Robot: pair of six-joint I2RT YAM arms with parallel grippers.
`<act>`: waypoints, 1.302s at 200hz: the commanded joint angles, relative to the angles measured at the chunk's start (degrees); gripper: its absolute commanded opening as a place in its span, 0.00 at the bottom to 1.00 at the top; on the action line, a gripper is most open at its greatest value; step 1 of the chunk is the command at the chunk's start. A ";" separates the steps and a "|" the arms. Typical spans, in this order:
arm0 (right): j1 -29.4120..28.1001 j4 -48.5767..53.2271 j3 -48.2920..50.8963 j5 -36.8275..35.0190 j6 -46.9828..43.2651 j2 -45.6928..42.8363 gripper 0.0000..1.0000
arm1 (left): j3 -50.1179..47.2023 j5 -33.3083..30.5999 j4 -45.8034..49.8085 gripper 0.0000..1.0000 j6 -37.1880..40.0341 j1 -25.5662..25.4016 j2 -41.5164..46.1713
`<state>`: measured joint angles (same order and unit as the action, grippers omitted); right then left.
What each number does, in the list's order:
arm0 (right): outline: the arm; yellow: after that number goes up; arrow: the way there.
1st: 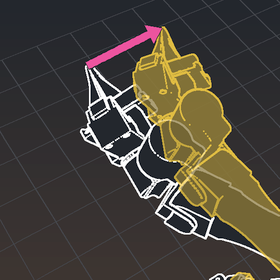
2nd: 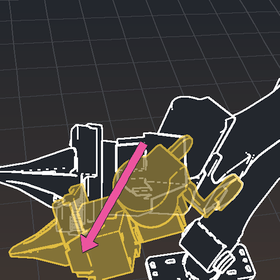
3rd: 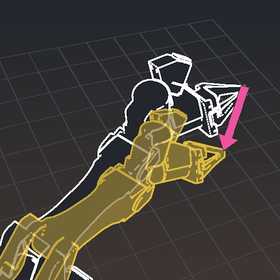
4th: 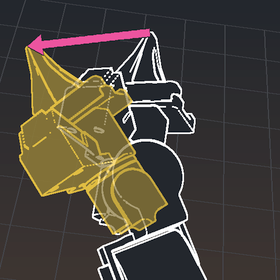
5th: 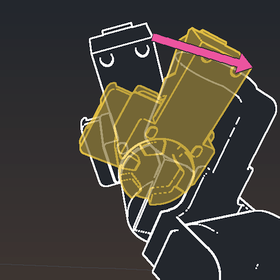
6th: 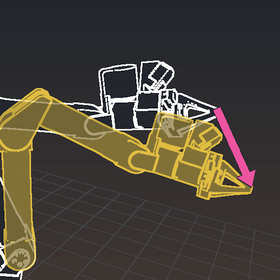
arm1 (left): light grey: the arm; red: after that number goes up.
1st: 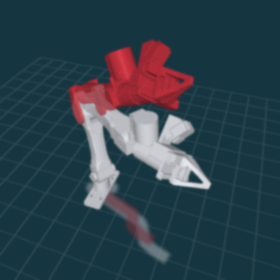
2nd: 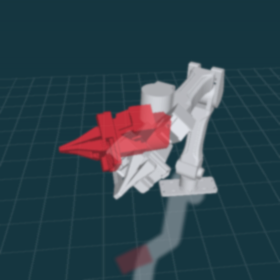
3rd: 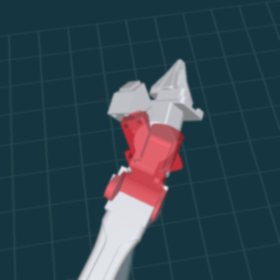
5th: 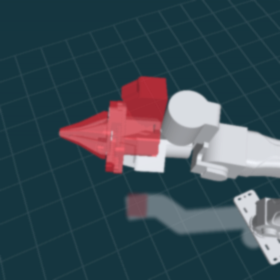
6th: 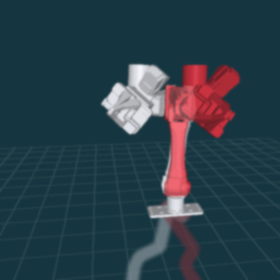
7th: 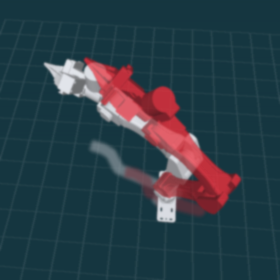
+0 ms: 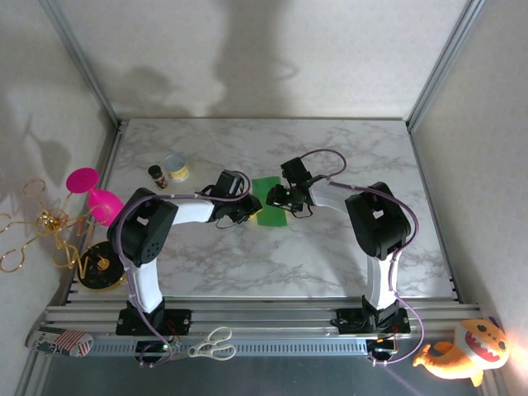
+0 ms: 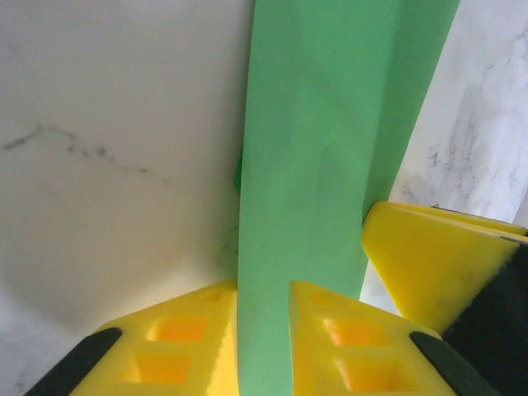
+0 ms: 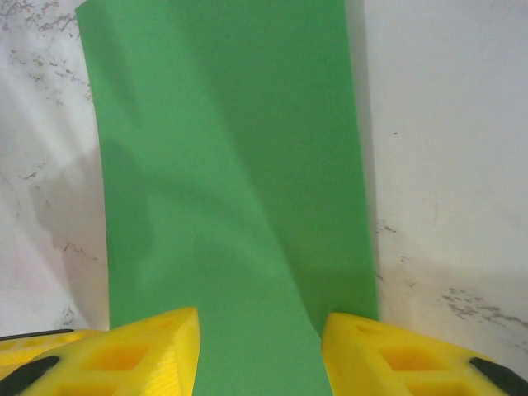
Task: Fold a paper plane with a square sheet of paper (pick it up from the middle)
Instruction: Third fold the triangle at the center of the table.
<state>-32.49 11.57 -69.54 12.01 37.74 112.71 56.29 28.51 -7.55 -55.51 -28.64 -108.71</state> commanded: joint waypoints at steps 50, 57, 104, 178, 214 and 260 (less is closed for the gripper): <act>0.63 -0.15 3.00 0.77 -0.55 0.26 0.50 | 3.00 1.37 0.08 0.10 1.01 1.40 -2.36; 0.67 -0.84 3.24 1.02 -0.62 -0.16 0.51 | 3.03 1.46 0.08 0.08 1.01 1.51 -2.38; 0.85 -8.53 6.08 -1.26 -7.11 -7.86 0.68 | 2.60 1.46 0.04 0.00 -0.25 1.75 -1.56; -1.13 -26.85 21.29 -9.69 -28.68 -19.21 0.84 | 1.98 2.07 -1.06 0.00 -3.20 1.66 -0.02; -6.01 -43.09 32.77 -8.95 -42.93 -23.77 0.83 | 2.07 2.32 -0.49 0.00 -3.92 1.58 0.51; -12.40 -48.04 35.90 -13.43 -53.63 -21.83 0.82 | 2.51 2.73 0.43 0.00 -3.75 1.57 0.25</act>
<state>-42.33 -28.58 -35.11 2.59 -6.39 90.19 57.98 30.28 -7.84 -58.74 -27.49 -110.21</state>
